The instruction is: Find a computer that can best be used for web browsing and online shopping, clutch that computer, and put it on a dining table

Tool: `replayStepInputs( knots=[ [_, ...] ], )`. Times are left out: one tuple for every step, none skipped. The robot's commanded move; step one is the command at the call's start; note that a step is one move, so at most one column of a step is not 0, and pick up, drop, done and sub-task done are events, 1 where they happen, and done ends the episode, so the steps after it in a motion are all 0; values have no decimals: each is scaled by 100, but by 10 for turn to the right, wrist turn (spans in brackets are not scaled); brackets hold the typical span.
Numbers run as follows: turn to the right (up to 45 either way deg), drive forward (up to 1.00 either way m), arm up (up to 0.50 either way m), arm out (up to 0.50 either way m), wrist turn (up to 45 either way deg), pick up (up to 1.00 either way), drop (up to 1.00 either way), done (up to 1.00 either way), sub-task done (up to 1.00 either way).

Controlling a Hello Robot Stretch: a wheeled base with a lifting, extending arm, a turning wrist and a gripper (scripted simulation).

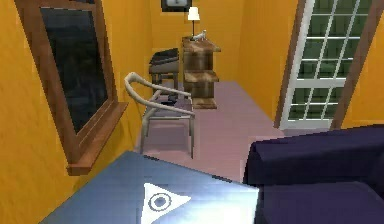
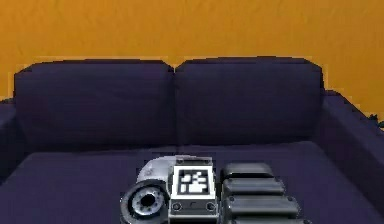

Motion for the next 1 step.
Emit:
replayStepInputs(
  knots=[
    [30, 0, 0, 0, 0, 0, 0, 0, 0]
  ],
)
